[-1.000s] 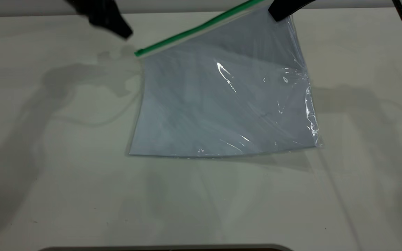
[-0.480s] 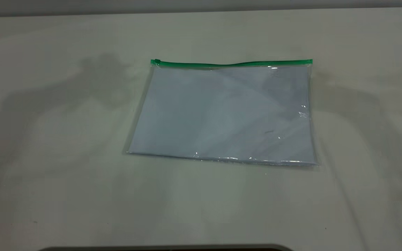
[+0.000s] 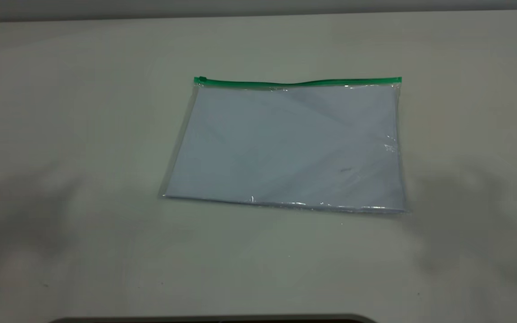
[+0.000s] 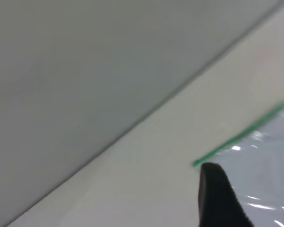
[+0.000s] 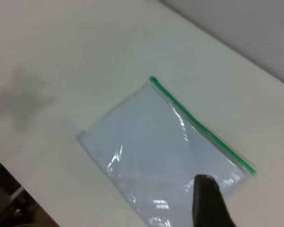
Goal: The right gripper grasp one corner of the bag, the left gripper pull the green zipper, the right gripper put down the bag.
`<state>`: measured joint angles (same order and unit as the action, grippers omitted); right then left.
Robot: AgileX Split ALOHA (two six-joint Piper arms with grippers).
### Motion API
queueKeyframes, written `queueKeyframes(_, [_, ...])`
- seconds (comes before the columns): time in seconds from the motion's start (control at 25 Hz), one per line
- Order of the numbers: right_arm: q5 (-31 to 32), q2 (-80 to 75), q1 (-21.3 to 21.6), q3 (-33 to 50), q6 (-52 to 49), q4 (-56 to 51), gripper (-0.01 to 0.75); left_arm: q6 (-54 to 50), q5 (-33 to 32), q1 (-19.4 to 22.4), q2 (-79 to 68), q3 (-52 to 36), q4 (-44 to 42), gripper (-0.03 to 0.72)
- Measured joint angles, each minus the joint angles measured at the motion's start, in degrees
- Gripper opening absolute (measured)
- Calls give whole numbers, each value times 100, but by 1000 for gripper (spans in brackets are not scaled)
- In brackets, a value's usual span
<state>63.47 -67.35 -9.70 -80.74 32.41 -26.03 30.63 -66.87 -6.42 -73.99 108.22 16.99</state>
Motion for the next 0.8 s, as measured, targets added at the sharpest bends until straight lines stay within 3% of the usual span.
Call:
queueKeyframes(0.28, [649,1911,0,1152,-1473,1135,425,-907,0,0,949,-1164,-639,414])
queueKeyframes(0.64, [670,3571,0,3793,-2186,1699,425,-1649,-4,0,2136,-4755,-665,414])
queueKeyframes(0.8, [297,3914,0,4704,-2204,1769,425,-1800,-4,0,2936,-6290,-702,414])
